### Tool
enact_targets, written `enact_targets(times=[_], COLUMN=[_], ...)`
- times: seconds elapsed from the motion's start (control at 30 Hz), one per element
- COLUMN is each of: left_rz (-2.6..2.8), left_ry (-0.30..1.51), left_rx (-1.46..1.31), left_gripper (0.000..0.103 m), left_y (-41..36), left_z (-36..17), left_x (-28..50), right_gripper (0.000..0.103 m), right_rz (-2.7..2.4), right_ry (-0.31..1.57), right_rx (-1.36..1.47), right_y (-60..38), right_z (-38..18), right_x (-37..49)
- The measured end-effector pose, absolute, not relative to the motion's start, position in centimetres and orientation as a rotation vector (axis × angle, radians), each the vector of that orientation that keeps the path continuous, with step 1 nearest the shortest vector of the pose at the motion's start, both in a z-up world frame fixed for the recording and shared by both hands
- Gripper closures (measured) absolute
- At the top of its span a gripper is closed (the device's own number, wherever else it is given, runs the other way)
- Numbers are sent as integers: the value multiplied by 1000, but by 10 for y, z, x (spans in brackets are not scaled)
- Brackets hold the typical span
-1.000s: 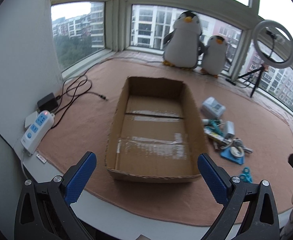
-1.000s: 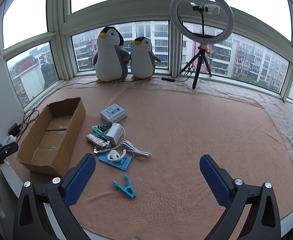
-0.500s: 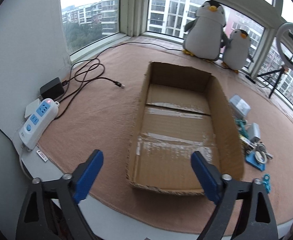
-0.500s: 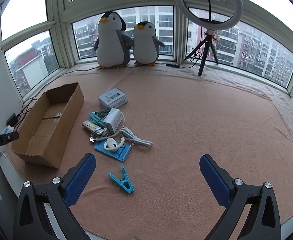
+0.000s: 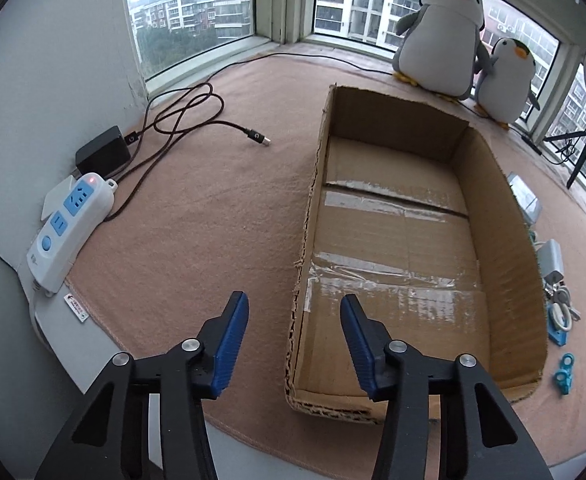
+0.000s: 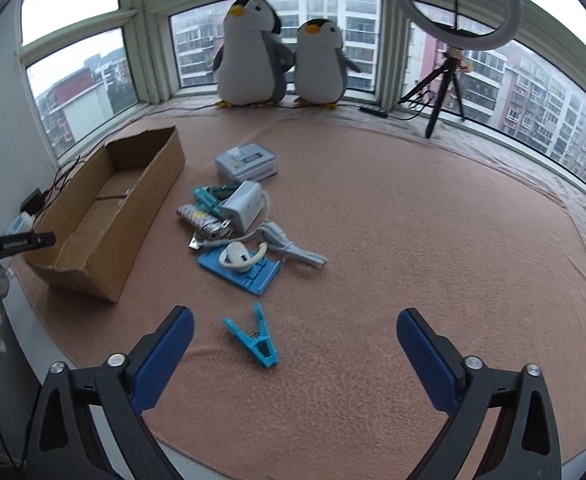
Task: Organize rigid objects
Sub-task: 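Move the left tool over the box and reach the right tool toward the blue clothespin, then grasp the blue clothespin with the right tool and drop it into the box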
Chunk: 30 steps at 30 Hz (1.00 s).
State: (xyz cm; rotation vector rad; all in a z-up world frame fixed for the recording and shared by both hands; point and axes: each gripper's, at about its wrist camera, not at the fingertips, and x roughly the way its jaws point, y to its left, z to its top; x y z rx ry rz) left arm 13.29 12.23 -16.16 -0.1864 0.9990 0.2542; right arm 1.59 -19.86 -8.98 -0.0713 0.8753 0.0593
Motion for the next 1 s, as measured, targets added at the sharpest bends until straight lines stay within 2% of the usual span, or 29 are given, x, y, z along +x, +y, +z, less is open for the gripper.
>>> enact_targets(times=[0.2,0.47,0.6,0.73,0.8,0.9,1.0], left_rz=[253,236,231,225,222,220,219], left_ry=[1019,1042,1049,1049,1050,1050,1050], left_rx=[-177,-172,-178,-181,-184,-186,-186], left_gripper=[64,67,69,70,70,70,70], left_y=[120,116,116,117,117,117,118], left_z=[-169,-177,-182,-183,-183,-184,-184], left_x=[140,144,145,146,146,147,147], right_gripper=[28,29,43,49,63,77,81], right_rz=[101,138,150,157,168,186,191], right_ry=[927,999,1031,1053,1066,1069,1067], right_rx=[-184,-257,-255,-241,-242,-234,-224], right_y=[-182,-177,-179,-180,-179,-176,-175], right_z=[-106,-129,-136,-140,-143,-143,-142], right_x=[24,35,41,46,46,45,44])
